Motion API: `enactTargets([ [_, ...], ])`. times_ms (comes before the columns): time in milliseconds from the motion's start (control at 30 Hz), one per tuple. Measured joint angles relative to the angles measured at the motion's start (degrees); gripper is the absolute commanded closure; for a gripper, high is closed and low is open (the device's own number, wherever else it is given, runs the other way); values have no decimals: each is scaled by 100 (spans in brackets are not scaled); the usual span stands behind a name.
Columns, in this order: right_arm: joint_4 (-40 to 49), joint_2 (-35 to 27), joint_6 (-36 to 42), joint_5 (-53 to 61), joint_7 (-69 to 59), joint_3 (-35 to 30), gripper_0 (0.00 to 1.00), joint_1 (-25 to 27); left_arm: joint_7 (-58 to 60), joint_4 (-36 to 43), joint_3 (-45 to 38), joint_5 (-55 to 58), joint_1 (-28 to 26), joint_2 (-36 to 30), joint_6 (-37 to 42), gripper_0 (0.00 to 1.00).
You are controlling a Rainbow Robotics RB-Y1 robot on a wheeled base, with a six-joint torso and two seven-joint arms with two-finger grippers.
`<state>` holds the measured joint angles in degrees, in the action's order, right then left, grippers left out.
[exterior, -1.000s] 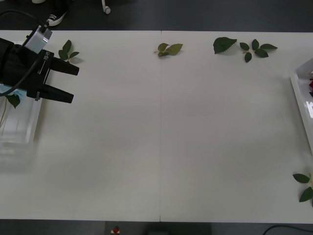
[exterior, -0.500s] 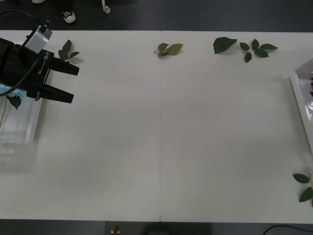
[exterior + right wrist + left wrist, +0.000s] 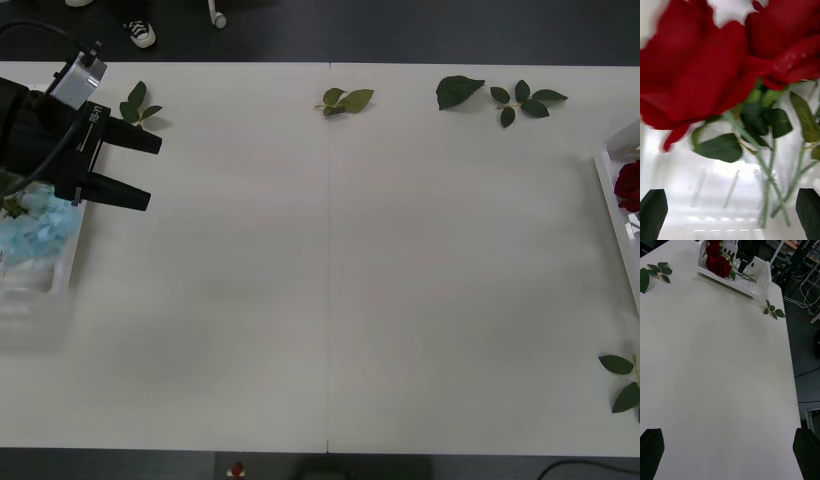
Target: Put the red flowers into the right box and the blue flowers into the left box
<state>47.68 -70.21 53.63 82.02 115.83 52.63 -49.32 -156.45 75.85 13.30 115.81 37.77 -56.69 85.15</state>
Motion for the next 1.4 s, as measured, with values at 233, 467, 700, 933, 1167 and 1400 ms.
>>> enactTargets([
  [233,12,-328,912,1867,1896,-542,0,0,0,0,-1,0,0,0,0,0],
  [467,482,-624,1547,3753,2856,-665,0,0,0,0,-1,0,0,0,0,0],
  [700,1916,-801,1576,4868,3499,-594,0,0,0,1,-1,0,0,0,0,0],
  [933,3210,-733,1193,5449,3501,-753,0,0,0,1,-1,0,0,-1,0,0],
  [1167,3868,-109,756,5620,3553,-1051,0,-3,0,1,-1,0,0,-2,0,0],
  [1400,3894,662,765,5242,3741,-1050,0,-195,0,2,-1,0,0,-2,0,0],
])
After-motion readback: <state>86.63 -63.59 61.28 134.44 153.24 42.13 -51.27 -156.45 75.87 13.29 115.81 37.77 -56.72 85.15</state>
